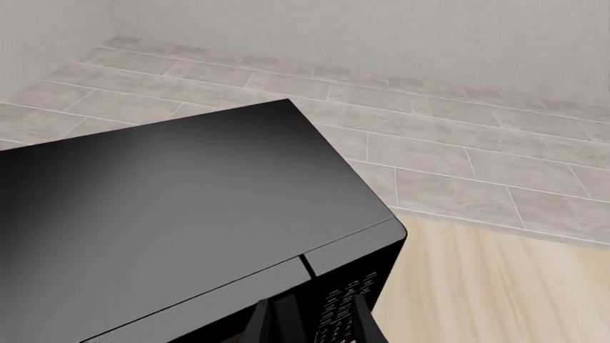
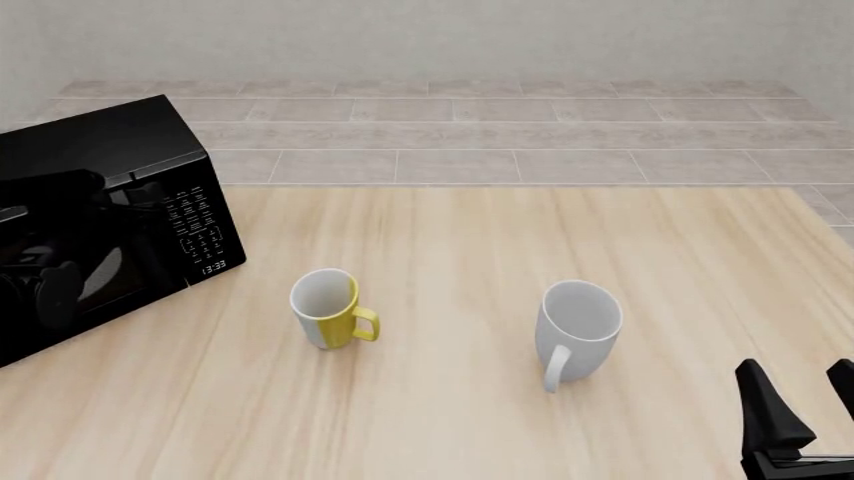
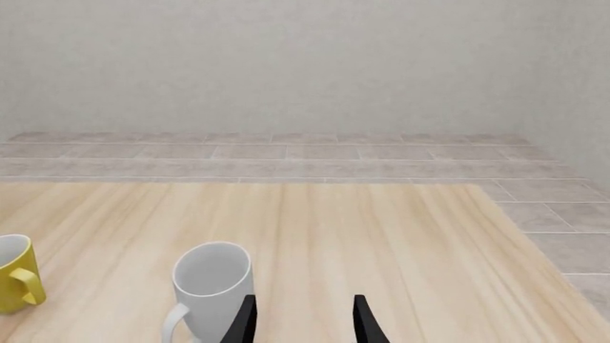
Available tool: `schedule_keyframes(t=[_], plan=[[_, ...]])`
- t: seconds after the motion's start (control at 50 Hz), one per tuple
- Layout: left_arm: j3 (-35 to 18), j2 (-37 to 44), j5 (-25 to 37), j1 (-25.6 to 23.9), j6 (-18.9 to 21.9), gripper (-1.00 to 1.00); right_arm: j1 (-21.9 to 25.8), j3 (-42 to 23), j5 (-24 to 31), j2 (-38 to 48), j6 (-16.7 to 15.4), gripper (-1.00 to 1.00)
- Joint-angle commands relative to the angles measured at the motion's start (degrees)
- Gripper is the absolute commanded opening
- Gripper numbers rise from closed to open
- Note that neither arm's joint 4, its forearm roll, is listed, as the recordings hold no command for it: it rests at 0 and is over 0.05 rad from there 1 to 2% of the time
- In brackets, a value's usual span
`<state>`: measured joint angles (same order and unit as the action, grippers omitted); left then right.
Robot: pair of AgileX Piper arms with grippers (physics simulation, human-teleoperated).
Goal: Close the microwave.
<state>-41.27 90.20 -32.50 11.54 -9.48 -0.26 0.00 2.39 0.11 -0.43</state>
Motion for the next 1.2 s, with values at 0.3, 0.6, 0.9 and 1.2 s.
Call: schedule_keyframes(t=[0.3, 0.6, 0.9, 1.2], plan=[[-3.9, 10.3, 3.7, 2.1, -1.8, 1.0, 0.0, 0.0, 0.1, 0.0, -0.1, 1.0], [2.3, 4.5, 0.3, 1.3, 1.3, 1.0, -0.2, 0.0, 0.3, 0.0, -0.3, 1.0], [15.2, -13.4, 0.4, -3.3, 2.0, 1.0, -0.2, 0.0, 0.0, 0.2, -0.9, 1.0], [23.4, -34.9, 9.3, -6.7, 2.6, 1.0, 0.0, 0.0, -0.1, 0.4, -1.4, 1.0]])
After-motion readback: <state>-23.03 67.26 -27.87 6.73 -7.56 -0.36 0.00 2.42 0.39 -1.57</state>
